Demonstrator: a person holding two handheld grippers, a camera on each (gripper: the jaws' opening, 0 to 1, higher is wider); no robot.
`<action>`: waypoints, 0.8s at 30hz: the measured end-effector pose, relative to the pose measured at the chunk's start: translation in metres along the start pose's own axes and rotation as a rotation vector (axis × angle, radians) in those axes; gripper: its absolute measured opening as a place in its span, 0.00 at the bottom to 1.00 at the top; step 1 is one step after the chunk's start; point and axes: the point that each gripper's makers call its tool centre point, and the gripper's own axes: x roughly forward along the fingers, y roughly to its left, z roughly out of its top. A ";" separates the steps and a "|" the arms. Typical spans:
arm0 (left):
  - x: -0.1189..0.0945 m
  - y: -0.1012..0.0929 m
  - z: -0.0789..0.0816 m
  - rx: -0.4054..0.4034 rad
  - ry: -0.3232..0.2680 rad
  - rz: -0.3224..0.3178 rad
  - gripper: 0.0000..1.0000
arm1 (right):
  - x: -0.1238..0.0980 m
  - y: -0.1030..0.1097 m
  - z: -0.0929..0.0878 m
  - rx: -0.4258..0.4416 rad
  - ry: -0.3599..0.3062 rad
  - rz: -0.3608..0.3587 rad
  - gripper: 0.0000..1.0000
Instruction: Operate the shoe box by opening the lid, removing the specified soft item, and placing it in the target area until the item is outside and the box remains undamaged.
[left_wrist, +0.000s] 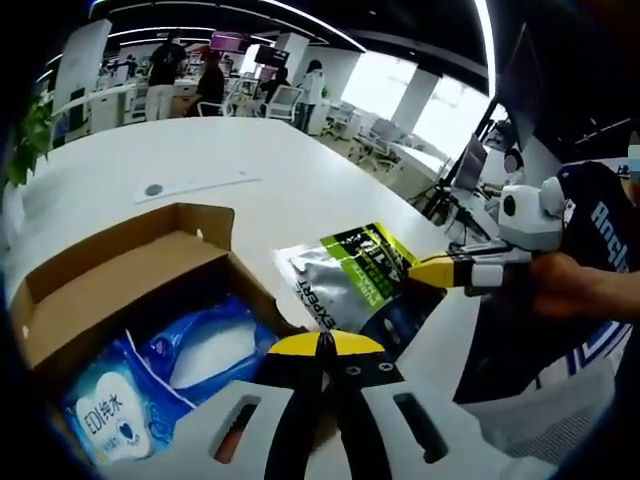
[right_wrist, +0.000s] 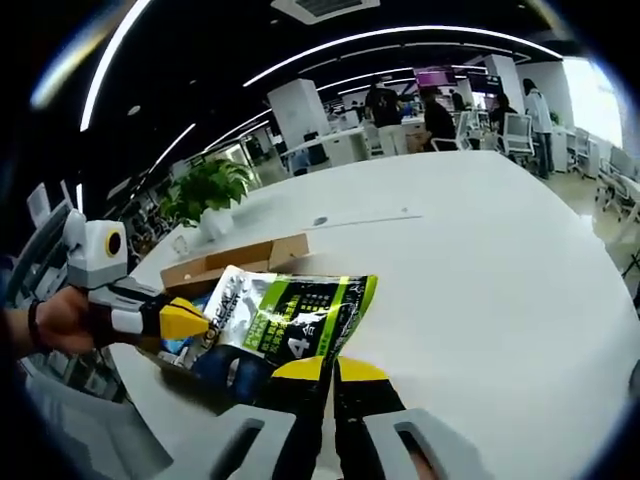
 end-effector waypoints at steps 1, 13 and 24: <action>0.001 0.000 0.001 0.000 0.000 -0.001 0.00 | 0.000 -0.001 0.000 0.002 -0.001 -0.001 0.00; 0.019 -0.007 0.009 0.055 -0.002 0.002 0.00 | -0.003 -0.020 0.001 0.015 0.001 -0.022 0.00; 0.039 -0.014 0.012 0.074 0.009 -0.015 0.00 | -0.005 -0.039 0.000 0.024 0.012 -0.043 0.00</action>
